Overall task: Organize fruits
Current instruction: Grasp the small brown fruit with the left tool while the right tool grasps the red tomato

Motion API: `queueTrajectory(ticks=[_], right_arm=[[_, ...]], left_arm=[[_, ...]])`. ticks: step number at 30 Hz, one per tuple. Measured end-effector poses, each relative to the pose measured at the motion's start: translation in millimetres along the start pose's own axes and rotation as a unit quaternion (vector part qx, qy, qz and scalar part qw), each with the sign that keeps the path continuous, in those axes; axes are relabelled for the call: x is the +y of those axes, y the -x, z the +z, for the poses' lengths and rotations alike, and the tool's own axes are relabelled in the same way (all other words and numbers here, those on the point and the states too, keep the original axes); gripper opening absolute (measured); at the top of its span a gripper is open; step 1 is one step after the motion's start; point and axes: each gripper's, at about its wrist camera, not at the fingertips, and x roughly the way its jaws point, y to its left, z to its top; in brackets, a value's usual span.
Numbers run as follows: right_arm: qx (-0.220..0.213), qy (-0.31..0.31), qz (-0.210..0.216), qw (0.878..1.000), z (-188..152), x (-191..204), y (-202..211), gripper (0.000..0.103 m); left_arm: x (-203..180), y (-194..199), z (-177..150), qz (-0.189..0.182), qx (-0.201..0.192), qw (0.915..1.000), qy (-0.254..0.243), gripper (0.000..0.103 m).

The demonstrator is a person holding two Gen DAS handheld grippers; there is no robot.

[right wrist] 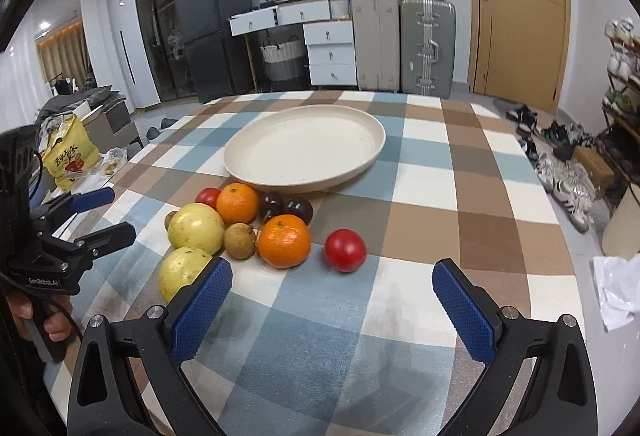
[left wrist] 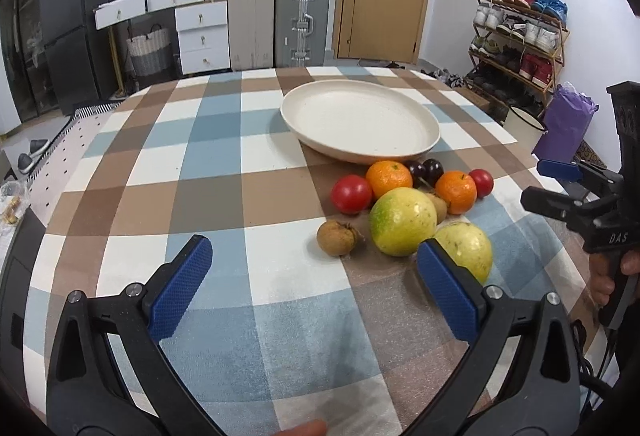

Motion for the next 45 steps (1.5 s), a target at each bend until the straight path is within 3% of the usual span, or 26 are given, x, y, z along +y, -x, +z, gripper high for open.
queueTrajectory(ticks=[5,10,14,21,30,35,39,45], right_arm=[[0.018,-0.009,-0.005,1.000,4,-11,-8,0.099],[0.037,-0.003,-0.009,0.999,7,-14,-20,0.097],[0.054,0.003,-0.015,0.998,9,-16,-33,0.089],[0.095,0.016,-0.020,0.995,9,-17,-57,0.081],[0.107,0.035,-0.030,0.993,13,-16,-74,0.070],[0.111,0.039,-0.029,0.993,17,-18,-78,0.063],[0.113,0.046,-0.027,0.992,18,-16,-77,0.060],[0.108,0.047,-0.019,0.993,18,-16,-77,0.052]], left_arm=[[6,-12,4,-0.001,0.018,0.9998,0.000,0.100],[8,-27,7,0.022,0.039,0.9989,-0.012,0.094],[12,-41,7,0.031,0.058,0.9977,-0.018,0.091],[18,-68,6,0.017,0.107,0.9940,-0.013,0.086],[13,-79,12,0.010,0.107,0.9938,-0.029,0.084],[7,-79,16,-0.004,0.103,0.9939,-0.040,0.070],[5,-79,16,-0.012,0.099,0.9940,-0.044,0.064],[2,-74,14,-0.029,0.097,0.9934,-0.054,0.036]])
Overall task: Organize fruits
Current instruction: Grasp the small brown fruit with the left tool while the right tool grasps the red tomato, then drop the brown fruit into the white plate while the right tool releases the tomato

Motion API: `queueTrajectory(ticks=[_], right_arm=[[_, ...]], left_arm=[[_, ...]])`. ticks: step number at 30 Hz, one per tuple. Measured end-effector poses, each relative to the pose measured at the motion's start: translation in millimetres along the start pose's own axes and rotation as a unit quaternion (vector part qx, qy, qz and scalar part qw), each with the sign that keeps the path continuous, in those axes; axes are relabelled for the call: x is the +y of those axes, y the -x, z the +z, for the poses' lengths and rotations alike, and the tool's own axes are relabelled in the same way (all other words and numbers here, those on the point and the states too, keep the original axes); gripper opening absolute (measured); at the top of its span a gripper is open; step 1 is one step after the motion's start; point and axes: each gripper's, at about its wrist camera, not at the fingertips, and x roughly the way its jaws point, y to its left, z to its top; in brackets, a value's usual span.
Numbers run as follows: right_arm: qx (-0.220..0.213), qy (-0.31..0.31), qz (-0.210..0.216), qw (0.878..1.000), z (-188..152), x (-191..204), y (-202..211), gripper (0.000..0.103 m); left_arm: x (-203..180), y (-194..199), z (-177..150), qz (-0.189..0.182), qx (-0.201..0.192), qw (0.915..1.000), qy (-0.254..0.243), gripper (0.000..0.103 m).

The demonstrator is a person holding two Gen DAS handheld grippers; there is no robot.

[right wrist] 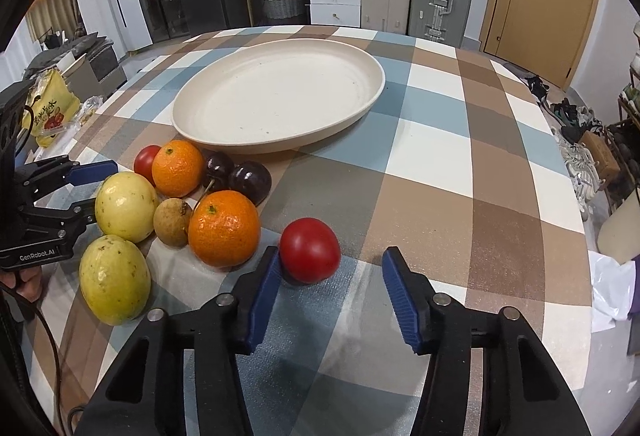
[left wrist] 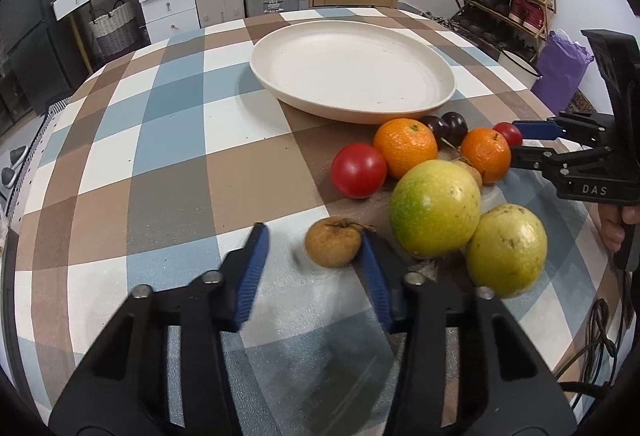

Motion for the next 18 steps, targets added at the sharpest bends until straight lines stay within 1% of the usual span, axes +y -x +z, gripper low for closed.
queueTrajectory(ticks=[1,2,4,6,8,12,18], right_arm=[[-0.002,0.001,0.006,1.000,-1,1,1,0.051],[-0.004,0.004,0.016,1.000,-1,2,1,0.048],[-0.004,0.012,0.015,1.000,-1,5,1,0.044],[-0.004,0.015,0.019,1.000,-1,7,1,0.036],[-0.005,0.014,0.024,1.000,-2,8,2,0.030],[-0.013,0.005,0.033,0.999,-3,7,5,0.029],[-0.043,-0.003,0.040,0.998,0,8,24,0.029]], left_arm=[[0,1,0,-0.002,-0.001,1.0000,0.001,0.027],[0,2,-1,-0.005,-0.002,1.0000,0.004,0.024],[3,3,-1,-0.011,-0.001,0.9999,0.013,0.024],[6,5,-2,-0.016,-0.004,0.9996,0.023,0.024],[8,7,-2,-0.015,-0.007,0.9995,0.027,0.024],[8,15,0,-0.017,-0.024,0.9991,0.031,0.024],[6,30,8,-0.015,-0.050,0.9979,0.037,0.024]])
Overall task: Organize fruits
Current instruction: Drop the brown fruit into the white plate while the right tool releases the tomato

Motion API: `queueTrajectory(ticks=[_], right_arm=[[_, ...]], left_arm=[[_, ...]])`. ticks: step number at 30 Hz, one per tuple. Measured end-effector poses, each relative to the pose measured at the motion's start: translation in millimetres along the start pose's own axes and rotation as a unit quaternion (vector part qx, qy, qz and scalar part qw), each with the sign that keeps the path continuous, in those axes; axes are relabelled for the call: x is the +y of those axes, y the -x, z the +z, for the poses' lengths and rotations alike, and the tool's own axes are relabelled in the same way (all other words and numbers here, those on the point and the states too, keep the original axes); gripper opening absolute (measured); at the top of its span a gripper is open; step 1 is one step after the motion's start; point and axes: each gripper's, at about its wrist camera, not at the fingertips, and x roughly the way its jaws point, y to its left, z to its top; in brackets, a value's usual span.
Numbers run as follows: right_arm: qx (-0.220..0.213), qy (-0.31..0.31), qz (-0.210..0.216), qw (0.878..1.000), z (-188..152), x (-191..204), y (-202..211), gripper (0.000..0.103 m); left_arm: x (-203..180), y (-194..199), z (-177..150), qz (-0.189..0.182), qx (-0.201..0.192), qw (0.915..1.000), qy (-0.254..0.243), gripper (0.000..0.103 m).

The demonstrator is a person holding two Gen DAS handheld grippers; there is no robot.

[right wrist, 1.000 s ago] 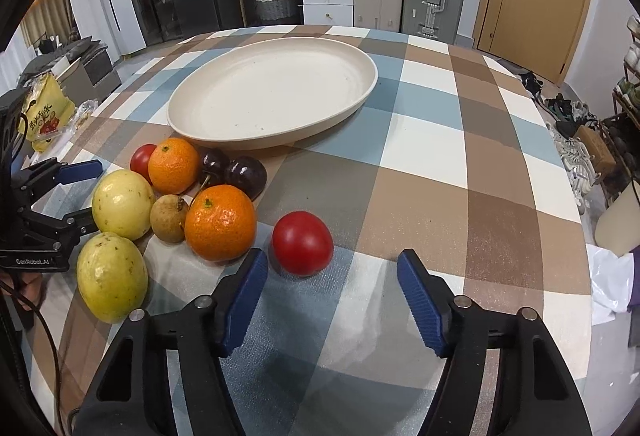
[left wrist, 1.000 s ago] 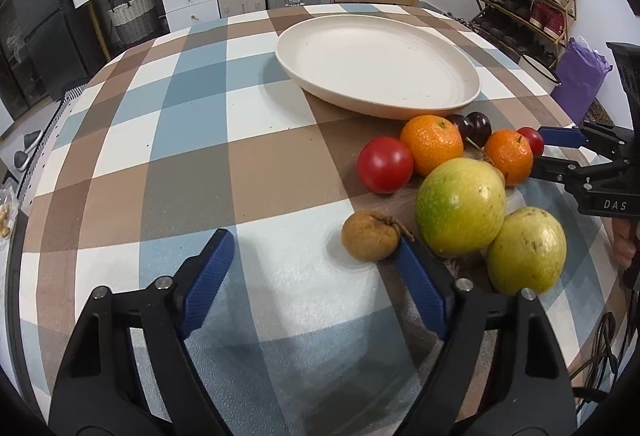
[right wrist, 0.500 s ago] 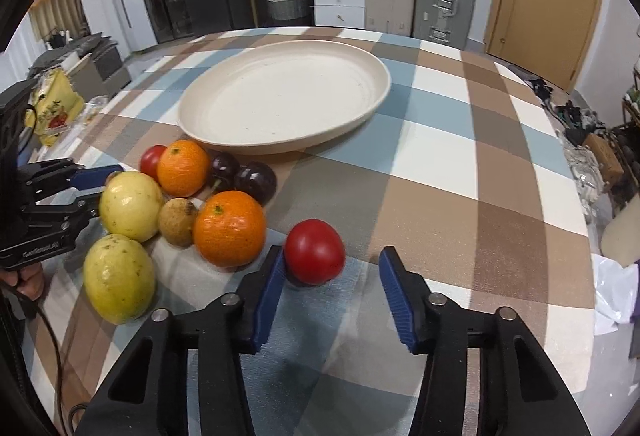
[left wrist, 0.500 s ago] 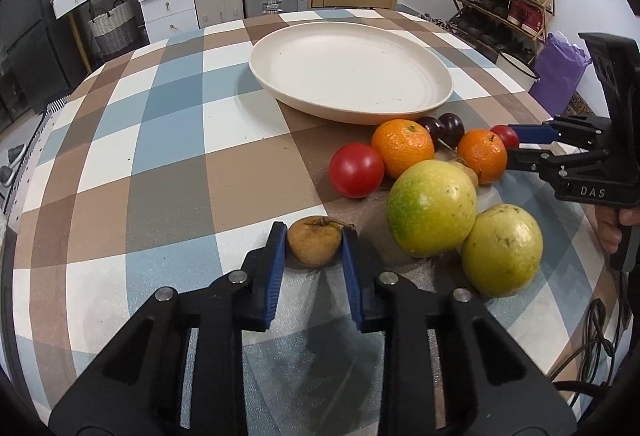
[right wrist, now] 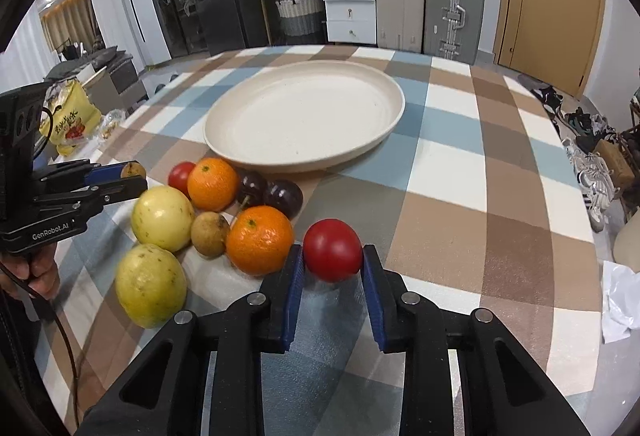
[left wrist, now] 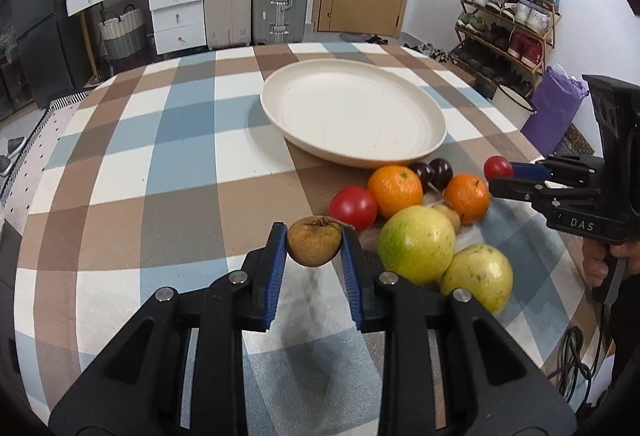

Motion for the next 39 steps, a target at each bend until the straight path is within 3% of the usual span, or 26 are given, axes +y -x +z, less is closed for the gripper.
queueTrajectory(ticks=[17,26,39], right_arm=[[-0.065,-0.023,0.017,0.998,36,2,38,0.029],[-0.067,-0.021,0.023,0.997,62,2,28,0.029],[-0.040,-0.027,0.029,0.998,85,4,-20,0.029]], left_arm=[[-15,15,45,-0.005,-0.044,0.9990,-0.010,0.024],[-26,1,71,-0.007,-0.051,0.9981,-0.033,0.024],[-22,-50,91,-0.002,-0.026,0.9994,-0.023,0.024]])
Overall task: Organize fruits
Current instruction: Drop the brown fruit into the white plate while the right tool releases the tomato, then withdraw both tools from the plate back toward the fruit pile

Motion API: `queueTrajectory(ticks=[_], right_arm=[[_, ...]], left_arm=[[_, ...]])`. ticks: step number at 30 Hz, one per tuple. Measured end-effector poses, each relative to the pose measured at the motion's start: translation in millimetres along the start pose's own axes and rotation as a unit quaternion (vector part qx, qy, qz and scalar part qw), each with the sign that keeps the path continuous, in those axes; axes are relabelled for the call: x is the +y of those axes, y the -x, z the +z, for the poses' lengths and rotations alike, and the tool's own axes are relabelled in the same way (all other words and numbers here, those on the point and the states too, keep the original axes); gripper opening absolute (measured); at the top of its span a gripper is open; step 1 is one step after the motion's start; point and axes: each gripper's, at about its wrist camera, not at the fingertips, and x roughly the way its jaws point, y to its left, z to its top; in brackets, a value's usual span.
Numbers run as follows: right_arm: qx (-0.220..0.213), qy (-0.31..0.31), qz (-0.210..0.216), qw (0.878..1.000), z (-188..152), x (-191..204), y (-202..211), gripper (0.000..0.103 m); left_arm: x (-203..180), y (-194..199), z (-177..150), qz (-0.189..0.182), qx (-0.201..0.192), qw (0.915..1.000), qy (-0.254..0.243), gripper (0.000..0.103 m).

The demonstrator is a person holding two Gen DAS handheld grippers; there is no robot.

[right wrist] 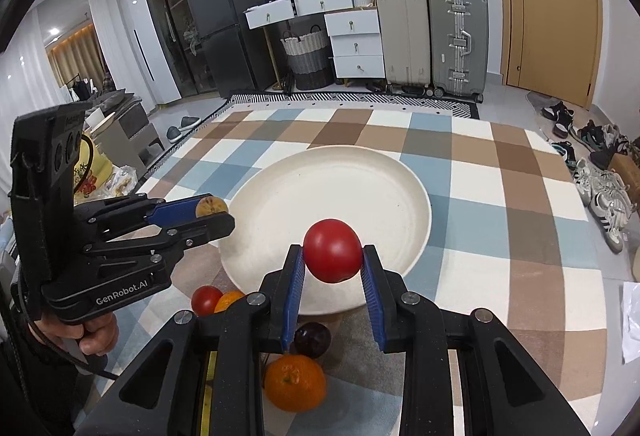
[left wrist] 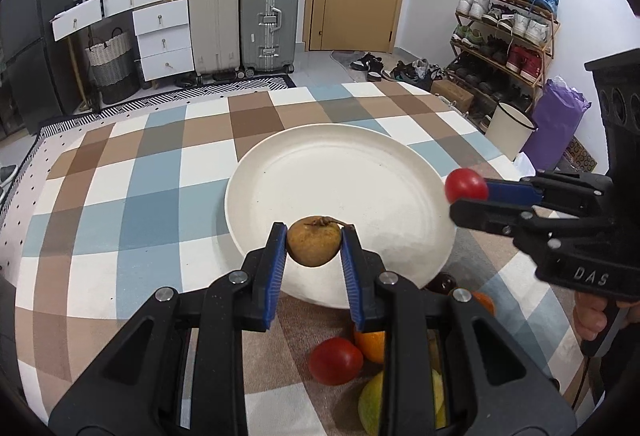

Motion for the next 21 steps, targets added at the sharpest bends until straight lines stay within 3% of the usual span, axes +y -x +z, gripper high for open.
queueTrajectory(ticks=[17,19,21], right_arm=[[0.029,0.003,-0.034,0.999,9,-2,-36,0.031],[0.018,0.003,-0.043,0.999,9,-3,-29,0.042],[0.008,-0.005,-0.039,0.999,9,-5,-20,0.061]], left_arm=[[1,-28,5,-0.006,0.015,0.9999,-0.001,0.024],[1,-25,6,-0.002,0.014,0.9999,-0.005,0.025],[1,-18,6,0.000,0.013,0.9999,-0.006,0.029]])
